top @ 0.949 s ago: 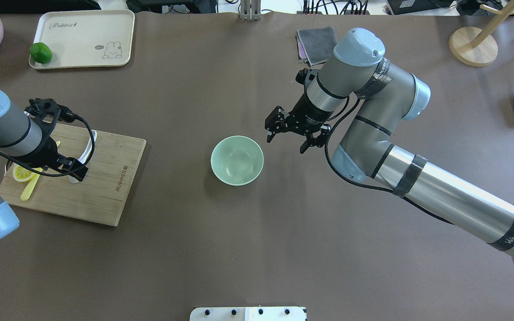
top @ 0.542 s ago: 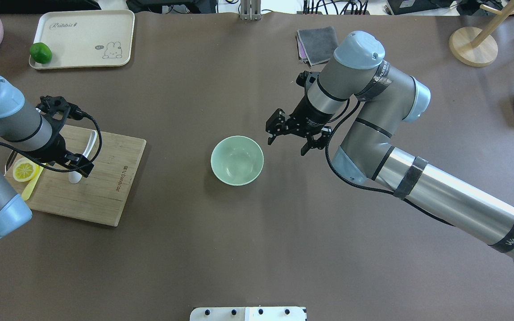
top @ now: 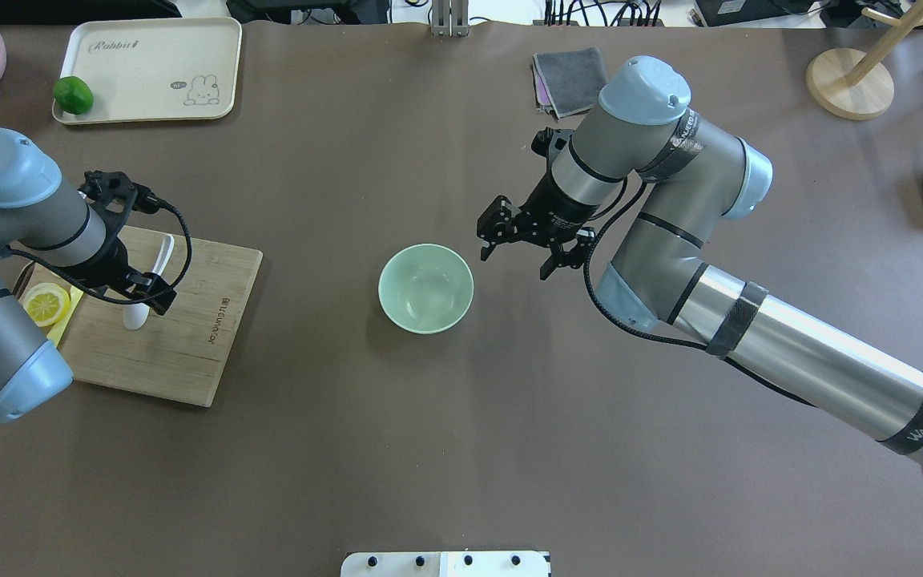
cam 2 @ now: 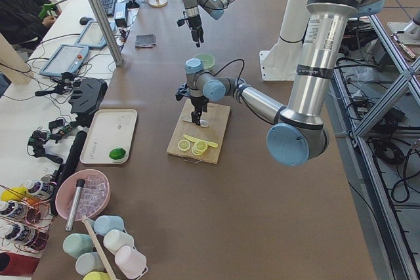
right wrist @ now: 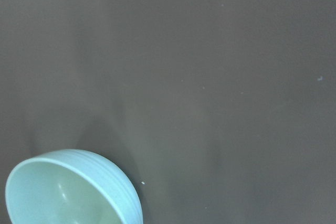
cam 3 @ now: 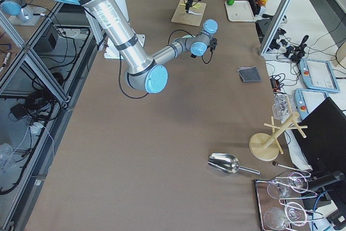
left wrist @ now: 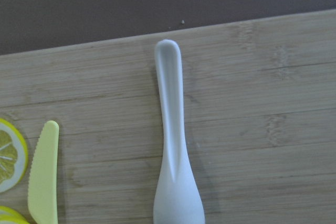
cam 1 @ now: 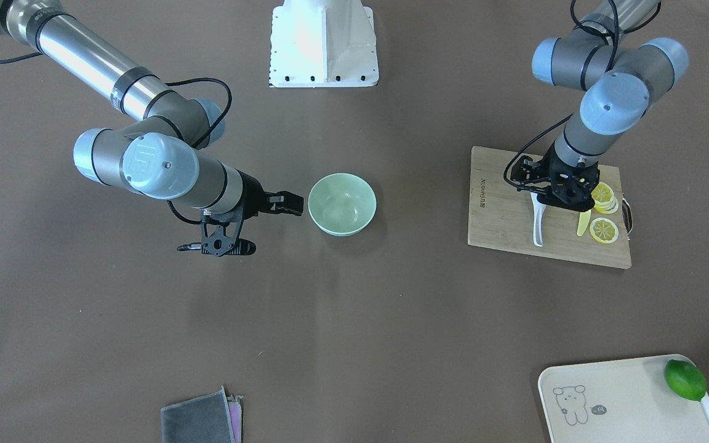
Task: Place spoon in bowl
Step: 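Grasp the white spoon handle with the left gripper while the right arm withdraws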
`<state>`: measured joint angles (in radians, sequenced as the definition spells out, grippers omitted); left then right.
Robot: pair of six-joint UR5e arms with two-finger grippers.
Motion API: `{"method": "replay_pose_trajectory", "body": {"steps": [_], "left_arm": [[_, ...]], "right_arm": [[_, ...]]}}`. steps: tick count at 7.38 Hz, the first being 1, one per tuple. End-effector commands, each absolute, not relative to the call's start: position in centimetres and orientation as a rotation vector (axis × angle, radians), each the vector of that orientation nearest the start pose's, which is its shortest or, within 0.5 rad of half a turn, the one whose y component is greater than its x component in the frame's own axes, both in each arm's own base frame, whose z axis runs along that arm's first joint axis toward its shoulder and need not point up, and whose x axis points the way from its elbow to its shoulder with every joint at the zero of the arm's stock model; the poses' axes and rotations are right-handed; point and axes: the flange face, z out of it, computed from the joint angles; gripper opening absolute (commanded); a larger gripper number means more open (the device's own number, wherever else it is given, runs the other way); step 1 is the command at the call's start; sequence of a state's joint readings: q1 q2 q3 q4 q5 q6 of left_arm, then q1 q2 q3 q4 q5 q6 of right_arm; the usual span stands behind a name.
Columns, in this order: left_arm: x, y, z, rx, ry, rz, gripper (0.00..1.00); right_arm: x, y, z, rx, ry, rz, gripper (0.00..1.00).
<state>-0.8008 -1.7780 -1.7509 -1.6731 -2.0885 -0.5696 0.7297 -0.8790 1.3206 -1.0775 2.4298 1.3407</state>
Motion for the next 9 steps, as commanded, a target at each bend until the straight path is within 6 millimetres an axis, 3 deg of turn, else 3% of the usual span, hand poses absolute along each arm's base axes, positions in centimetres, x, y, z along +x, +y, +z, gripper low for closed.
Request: {"method": "replay_pose_trajectory", "body": {"steps": [1,5,9], "left_arm": [[34.7,-47.8,46.4,0.054,0.694,0.325,0.87],[34.9,-48.0,47.2,0.046,0.687,0.345,0.86],[35.1,-48.1,47.6,0.039,0.684,0.342,0.84]], "right_arm": [[-51.3,-53.3,28.1,-0.299,-1.132,0.037,1.0],[-50.5,-53.9,27.9,-0.29,-1.139,0.043,1.0],[-39.9,-57.0,29.7,-0.289,-1.193,0.11,1.0]]}}
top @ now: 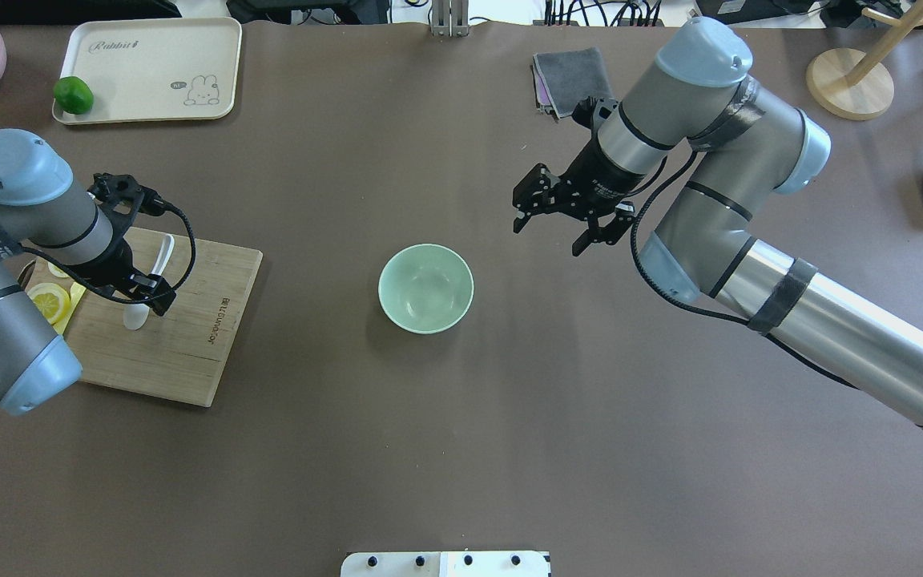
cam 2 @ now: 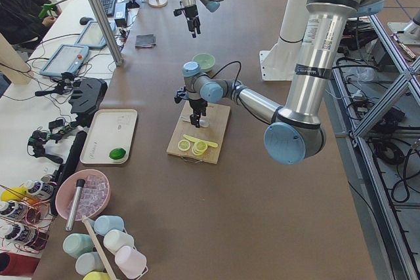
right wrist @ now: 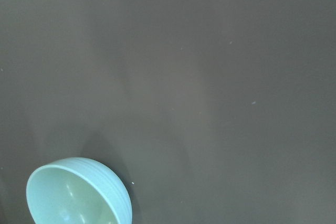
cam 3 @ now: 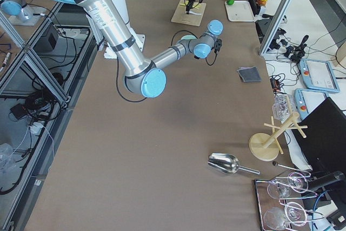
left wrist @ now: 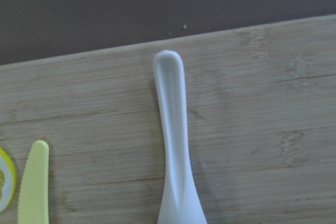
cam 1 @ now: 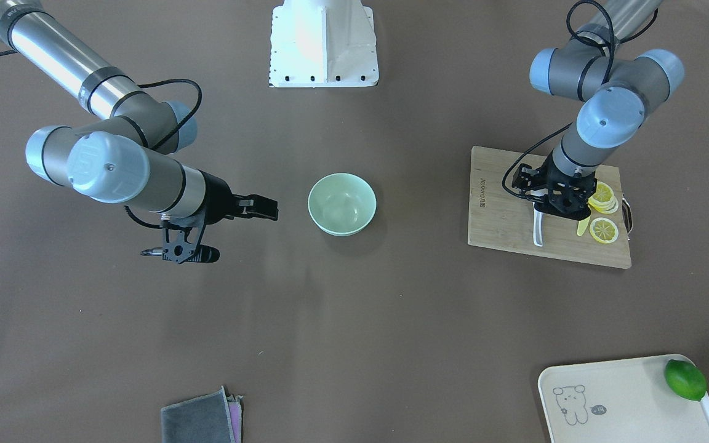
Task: Place spoon in bowl
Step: 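Grasp the white spoon handle with the left gripper while the right arm withdraws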
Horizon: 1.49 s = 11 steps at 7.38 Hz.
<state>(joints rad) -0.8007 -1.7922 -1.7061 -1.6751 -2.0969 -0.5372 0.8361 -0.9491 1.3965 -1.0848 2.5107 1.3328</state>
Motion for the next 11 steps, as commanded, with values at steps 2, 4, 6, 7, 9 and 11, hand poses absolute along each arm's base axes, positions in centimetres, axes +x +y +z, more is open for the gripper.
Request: {"method": "replay_pose_trajectory", "body": {"steps": [2,4,6,7,9,11], "left_arm": [[35.3,-48.2,48.1,0.046,0.691,0.347,0.82],[35.4,-48.3,48.2,0.046,0.692,0.346,0.82],[35.6,-48.5,47.4,0.052,0.701,0.338,0.5],[35.6,-48.5,47.4,0.052,0.701,0.338,0.27],[35.7,-48.6,47.7,0.049,0.699,0.337,0.12],[35.8,-48.6,46.1,0.051,0.73,0.346,0.0]], "right_arm": [[-36.9,-57.9,30.9,-0.232,-1.196,0.104,1.0],[-33.7,-58.6,34.7,-0.103,-1.162,0.045,1.0],[-32.1,-59.4,36.9,-0.06,-1.114,0.044,1.0],[-31.3,-59.9,37.3,-0.048,-1.093,0.027,1.0],[-29.5,-60.9,37.4,0.028,-1.036,0.008,1.0],[-26.9,-61.1,37.0,0.069,-0.872,-0.101,1.0]]}}
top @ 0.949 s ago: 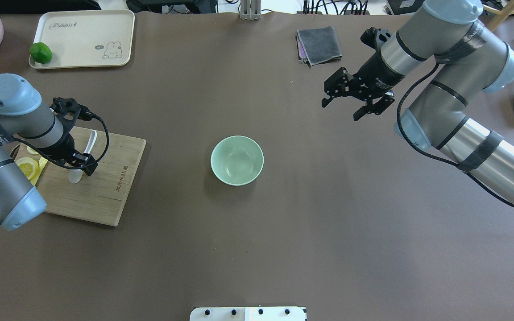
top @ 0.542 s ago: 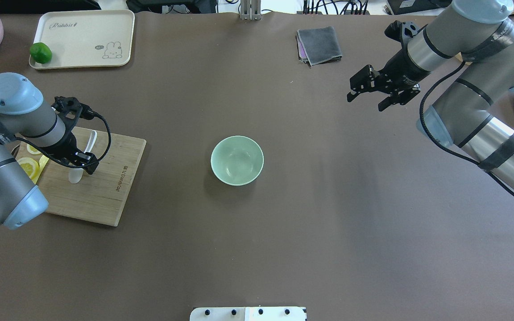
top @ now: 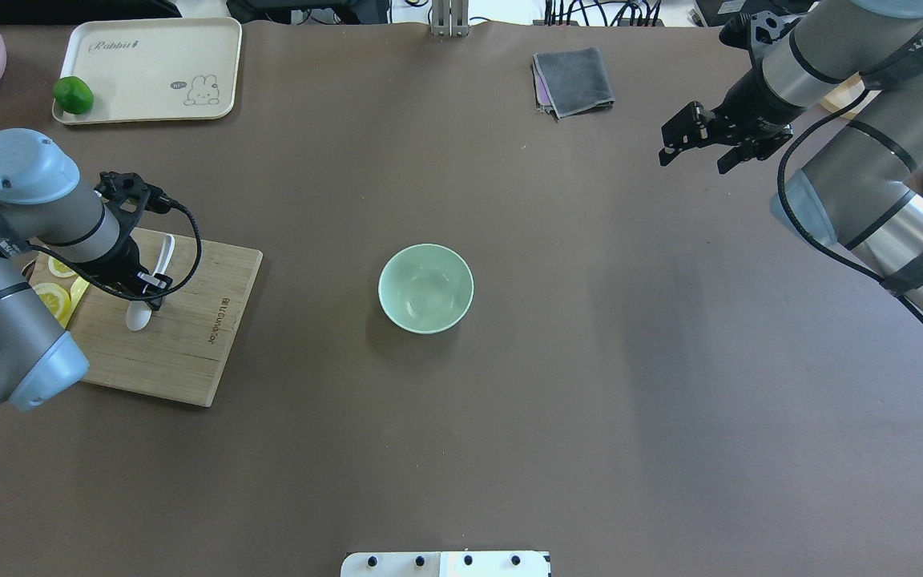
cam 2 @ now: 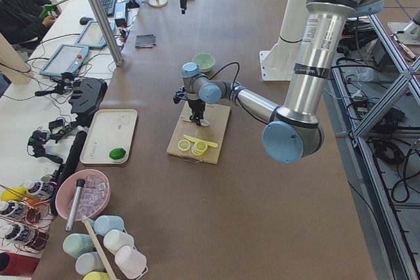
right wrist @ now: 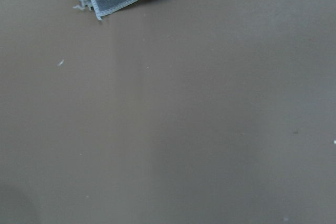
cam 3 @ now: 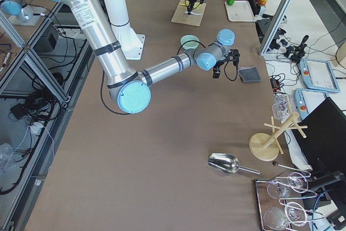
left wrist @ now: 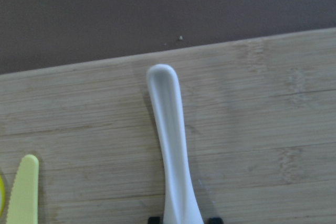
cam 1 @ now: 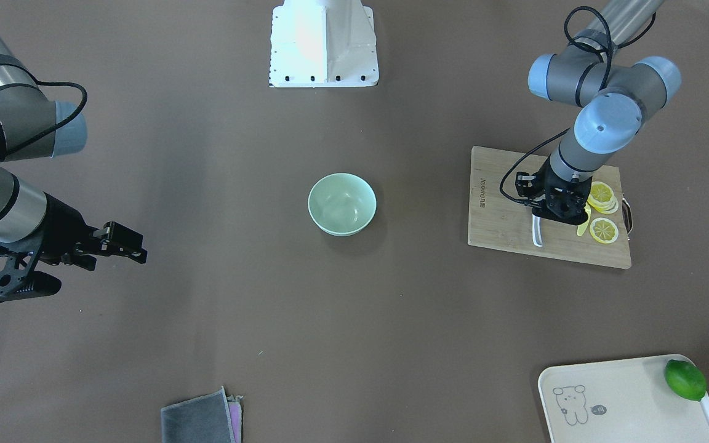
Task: Place spoon in bowl
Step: 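Grasp the white spoon handle with the left gripper while the right arm withdraws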
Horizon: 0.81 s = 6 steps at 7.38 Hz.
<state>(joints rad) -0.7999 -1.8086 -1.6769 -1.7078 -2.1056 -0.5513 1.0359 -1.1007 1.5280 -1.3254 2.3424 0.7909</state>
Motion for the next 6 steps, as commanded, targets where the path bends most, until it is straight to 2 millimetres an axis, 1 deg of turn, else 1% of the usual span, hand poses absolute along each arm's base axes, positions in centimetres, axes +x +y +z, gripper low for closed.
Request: {"method": "replay_pose_trajectory", "body": {"steps": [1,2,3,4,5,6], "left_arm": [[34.6,-49.1,44.2,0.034,0.781,0.335,0.0],[33.3,-48.9,42.4,0.021,0.783,0.319,0.0],[33.1,-49.1,39.2,0.019,0.781,0.311,0.0],[33.2,-49.4,36.0,0.007,0.78,0.3,0.0],[33.9,-49.6,34.1,-0.012,0.797,0.228,0.0],[34.4,-49.9,31.3,-0.018,0.826,0.148,0.0]], "right_arm": [[-24.4,-60.6,36.7,0.085,-0.74,-0.217,1.0],[-22.9,-59.4,36.5,0.068,-0.622,-0.296,1.0],[-21.3,-58.8,37.8,0.016,-0.58,-0.315,1.0],[-18.8,-58.4,40.3,0.011,-0.554,-0.39,1.0],[-15.6,-57.7,44.3,-0.014,-0.547,-0.438,1.0],[-13.5,-56.8,46.8,-0.043,-0.535,-0.42,1.0]]}}
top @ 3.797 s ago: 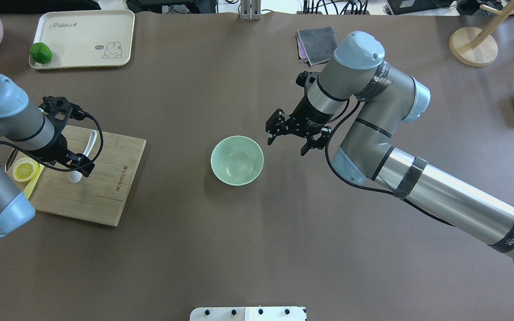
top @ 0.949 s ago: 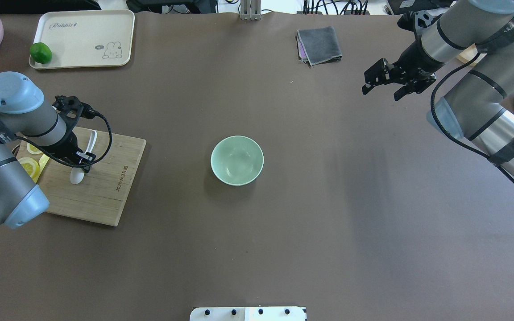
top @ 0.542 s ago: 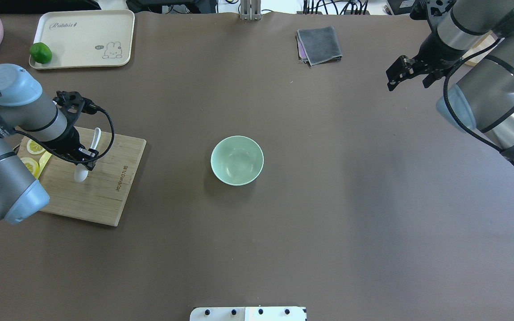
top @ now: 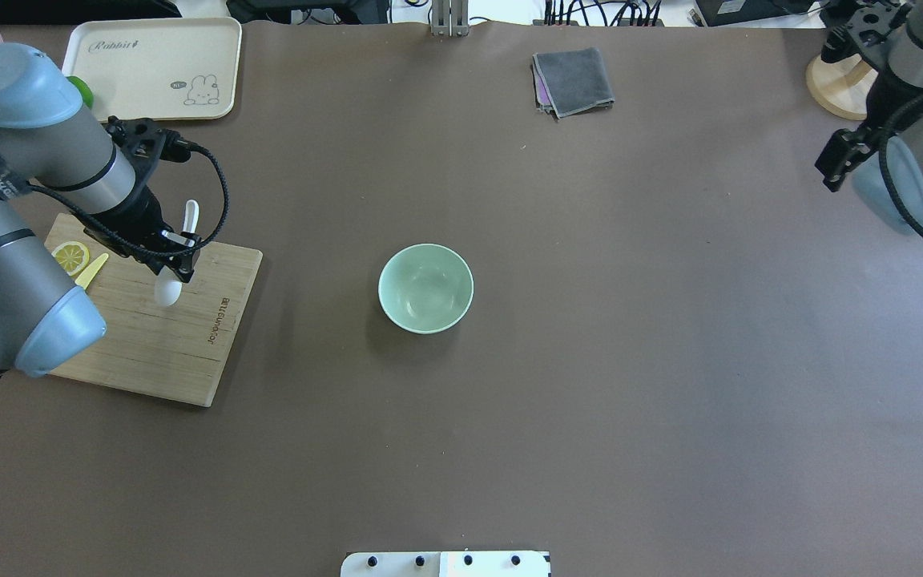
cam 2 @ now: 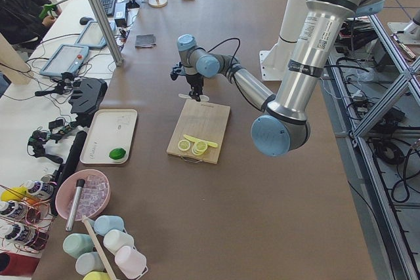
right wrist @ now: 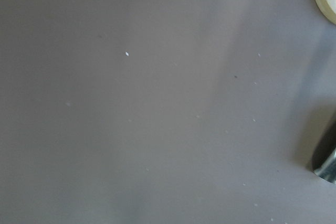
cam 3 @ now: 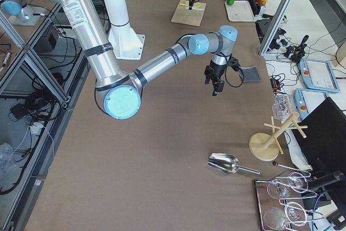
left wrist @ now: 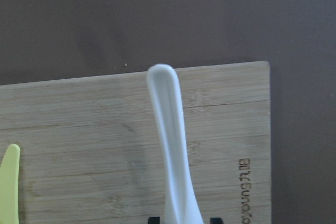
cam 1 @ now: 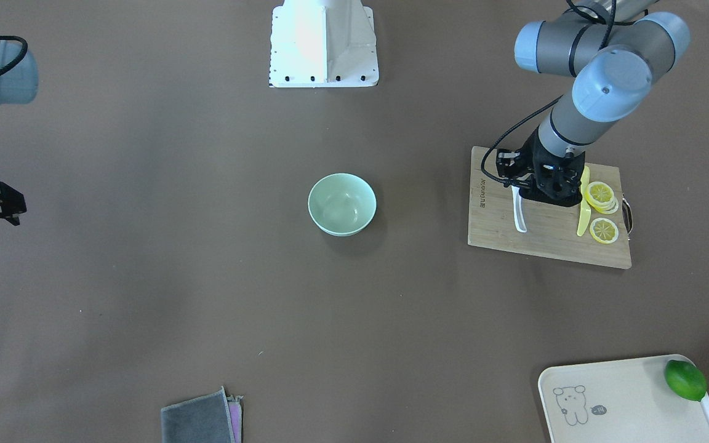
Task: Place spoon in bowl
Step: 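Carry the spoon with the left gripper over the pale green bowl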
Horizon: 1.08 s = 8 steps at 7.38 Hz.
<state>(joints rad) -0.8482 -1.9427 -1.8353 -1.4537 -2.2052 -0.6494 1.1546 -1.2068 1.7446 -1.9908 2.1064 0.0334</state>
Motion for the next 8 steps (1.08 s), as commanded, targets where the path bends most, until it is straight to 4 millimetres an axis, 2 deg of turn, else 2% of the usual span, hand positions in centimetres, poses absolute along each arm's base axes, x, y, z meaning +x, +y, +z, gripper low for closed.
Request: {"method": "replay_pose_trajectory", "body": {"steps": [1,2,4,5,7,8], "left_arm": [[35.2,-49.7,29.5,-0.023,0.86,0.084,0.0],[37.3,-48.3,28.1,-0.031,0.926,0.032,0.0],[43.4,-44.4,24.5,-0.12,1.033,-0.087,0.0],[44.8,-44.6,24.1,-0.114,1.057,-0.07,0.0],[50.5,-46.1,20.6,-0.116,1.064,-0.119,0.0],[51.3,-46.7,20.6,-0.108,1.075,-0.115,0.0]], "right_arm": [[-11.0,-55.8,49.6,-0.081,-0.534,-0.371,1.0],[-8.7,-54.8,51.7,-0.108,-0.534,-0.331,1.0],[-6.0,-54.5,52.8,-0.122,-0.561,-0.27,1.0],[-5.4,-54.2,53.3,-0.131,-0.561,-0.254,1.0],[-5.0,-53.7,53.9,-0.143,-0.597,-0.234,1.0],[-4.9,-53.8,53.7,-0.138,-0.598,-0.234,1.0]]}}
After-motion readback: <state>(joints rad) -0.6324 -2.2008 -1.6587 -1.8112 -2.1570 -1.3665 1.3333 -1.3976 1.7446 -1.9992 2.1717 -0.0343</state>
